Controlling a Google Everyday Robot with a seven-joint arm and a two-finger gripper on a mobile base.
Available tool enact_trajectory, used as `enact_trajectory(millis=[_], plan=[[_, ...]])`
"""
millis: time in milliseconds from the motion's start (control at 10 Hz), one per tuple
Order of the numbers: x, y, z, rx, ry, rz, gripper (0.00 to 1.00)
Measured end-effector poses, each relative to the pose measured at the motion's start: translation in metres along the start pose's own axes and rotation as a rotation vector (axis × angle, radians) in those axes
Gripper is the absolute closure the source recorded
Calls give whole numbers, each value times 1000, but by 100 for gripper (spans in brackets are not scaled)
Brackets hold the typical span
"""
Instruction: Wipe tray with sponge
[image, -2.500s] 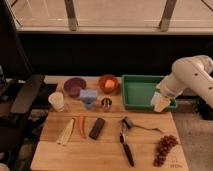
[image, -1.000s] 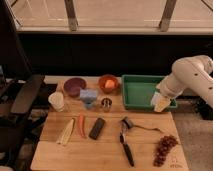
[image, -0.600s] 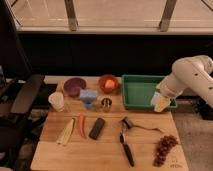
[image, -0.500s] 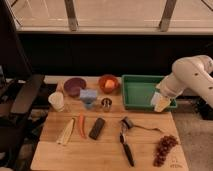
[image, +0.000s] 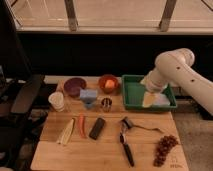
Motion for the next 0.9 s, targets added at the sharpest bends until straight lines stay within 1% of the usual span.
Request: enact_trajectory(millis=[100, 200, 300, 500, 700, 800, 900], plan=[[-33, -1, 3, -3, -36, -43, 26], [-57, 0, 5, -10, -73, -64, 26], [-76, 1, 7, -18, -99, -82, 26], [-72, 1, 7, -16, -95, -77, 26], [-74, 1, 7, -19, -96, -79, 26], [-67, 0, 9, -33, -73, -62, 26], [-64, -3, 15, -45, -61, -54, 26]])
